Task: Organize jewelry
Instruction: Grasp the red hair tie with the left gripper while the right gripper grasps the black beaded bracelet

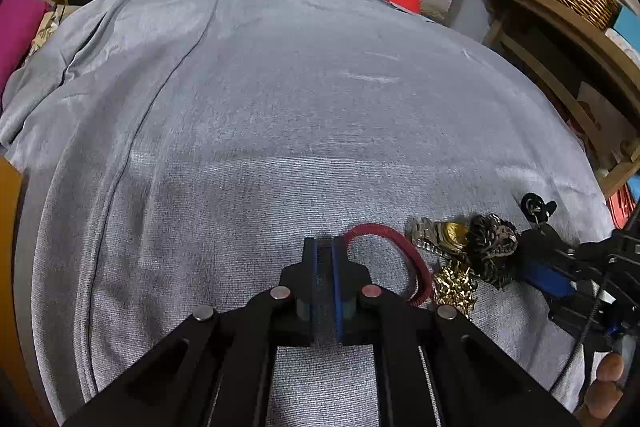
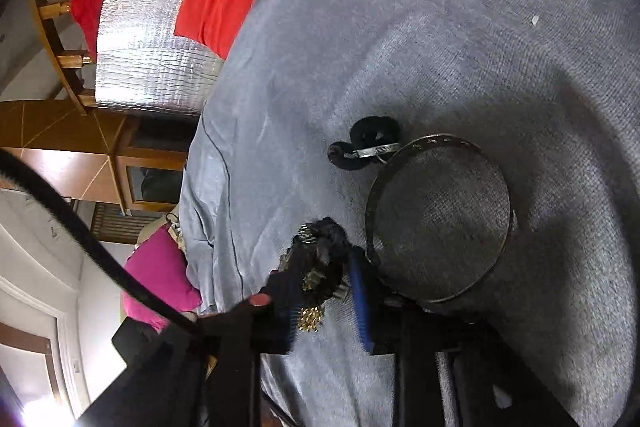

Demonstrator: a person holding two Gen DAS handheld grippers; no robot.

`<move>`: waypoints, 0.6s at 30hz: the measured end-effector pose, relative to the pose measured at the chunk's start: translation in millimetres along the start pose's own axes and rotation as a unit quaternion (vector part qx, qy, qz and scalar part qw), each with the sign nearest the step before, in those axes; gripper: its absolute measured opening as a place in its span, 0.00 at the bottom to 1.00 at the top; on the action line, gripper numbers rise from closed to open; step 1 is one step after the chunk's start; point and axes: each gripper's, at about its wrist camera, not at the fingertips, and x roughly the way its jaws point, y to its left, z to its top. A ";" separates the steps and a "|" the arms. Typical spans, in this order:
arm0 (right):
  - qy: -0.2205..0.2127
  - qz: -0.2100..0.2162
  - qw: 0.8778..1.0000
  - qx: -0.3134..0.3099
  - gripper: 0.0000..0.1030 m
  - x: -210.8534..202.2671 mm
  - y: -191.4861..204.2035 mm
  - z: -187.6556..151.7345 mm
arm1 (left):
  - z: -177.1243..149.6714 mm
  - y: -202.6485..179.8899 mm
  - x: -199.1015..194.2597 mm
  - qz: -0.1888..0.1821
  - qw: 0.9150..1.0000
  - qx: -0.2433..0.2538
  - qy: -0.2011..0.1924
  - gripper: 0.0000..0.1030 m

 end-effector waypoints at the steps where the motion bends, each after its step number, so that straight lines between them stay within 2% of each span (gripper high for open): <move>1: -0.001 -0.003 1.000 0.000 0.11 0.8 -0.7 0.5 | -0.2 0.2 -0.2 -0.001 1.000 0.000 0.000 0.05; 8: -0.029 0.007 0.999 -0.030 0.08 -15.7 8.6 1.0 | -4.3 8.1 -9.7 0.003 1.000 -0.003 -0.006 0.02; 14: -0.037 0.018 0.998 -0.040 0.08 -34.2 10.0 0.5 | -6.2 11.3 -25.9 0.010 0.999 -0.002 -0.032 0.02; 18: -0.050 0.031 0.997 -0.054 0.07 -49.9 12.9 -1.3 | -6.6 13.9 -29.9 -0.002 0.999 -0.005 -0.033 0.02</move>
